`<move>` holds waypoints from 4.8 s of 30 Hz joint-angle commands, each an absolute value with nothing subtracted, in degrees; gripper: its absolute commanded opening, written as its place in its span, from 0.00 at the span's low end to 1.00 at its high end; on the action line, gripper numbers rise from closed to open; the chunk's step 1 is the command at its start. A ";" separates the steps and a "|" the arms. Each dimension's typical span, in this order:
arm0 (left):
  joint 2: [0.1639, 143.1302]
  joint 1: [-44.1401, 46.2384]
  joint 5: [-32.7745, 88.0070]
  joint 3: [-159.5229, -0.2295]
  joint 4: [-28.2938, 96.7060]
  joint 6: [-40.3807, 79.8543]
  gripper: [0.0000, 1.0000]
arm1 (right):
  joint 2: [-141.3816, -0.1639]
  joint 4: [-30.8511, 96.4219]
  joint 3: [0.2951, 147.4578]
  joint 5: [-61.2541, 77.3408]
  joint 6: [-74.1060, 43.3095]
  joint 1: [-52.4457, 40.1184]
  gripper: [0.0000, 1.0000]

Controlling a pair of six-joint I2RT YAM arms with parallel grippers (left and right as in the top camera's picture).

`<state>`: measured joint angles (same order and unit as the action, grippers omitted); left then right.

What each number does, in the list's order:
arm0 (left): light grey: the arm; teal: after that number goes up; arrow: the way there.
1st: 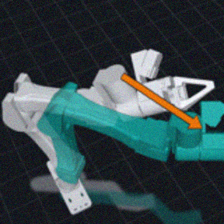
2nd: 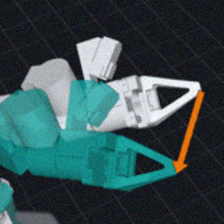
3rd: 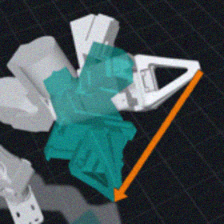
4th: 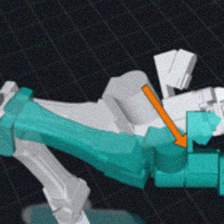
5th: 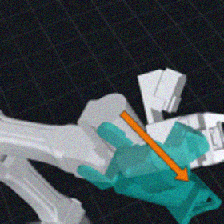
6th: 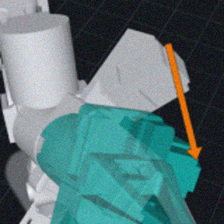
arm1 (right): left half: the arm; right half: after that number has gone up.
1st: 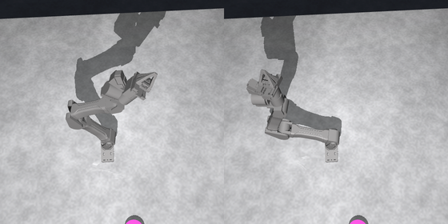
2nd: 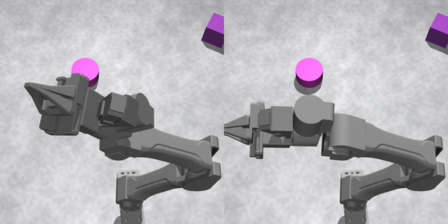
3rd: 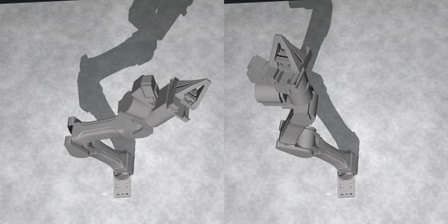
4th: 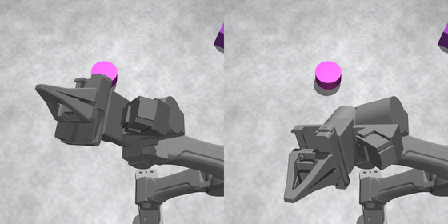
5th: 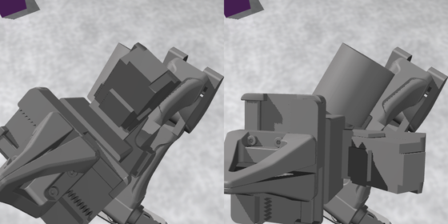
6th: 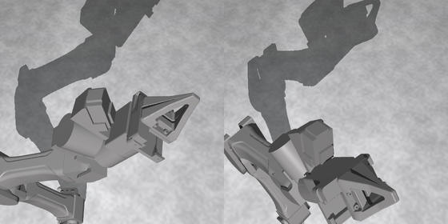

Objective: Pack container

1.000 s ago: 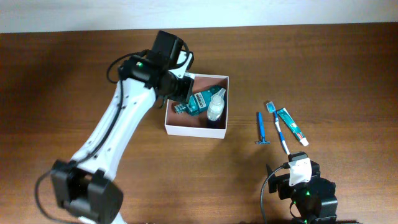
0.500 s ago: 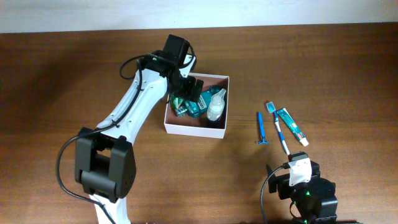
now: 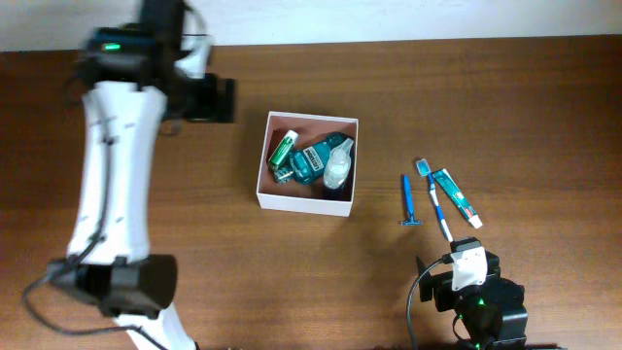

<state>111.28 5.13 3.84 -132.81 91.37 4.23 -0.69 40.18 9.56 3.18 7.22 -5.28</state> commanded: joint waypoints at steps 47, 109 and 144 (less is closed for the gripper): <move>99.02 -14.90 3.60 -136.22 96.20 5.08 0.99 | -60.95 51.48 69.04 30.85 -9.26 -4.80 0.99; 99.02 -14.90 3.60 -136.22 96.20 5.08 1.00 | -103.85 58.92 81.89 2.33 -18.98 -10.63 0.04; 99.02 -14.90 3.60 -136.22 96.20 5.08 0.99 | -109.65 43.27 96.23 -6.68 -25.80 -40.73 0.30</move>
<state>99.00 -14.66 3.62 -135.66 96.27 4.34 -110.96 43.99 94.94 -6.44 -28.16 -41.63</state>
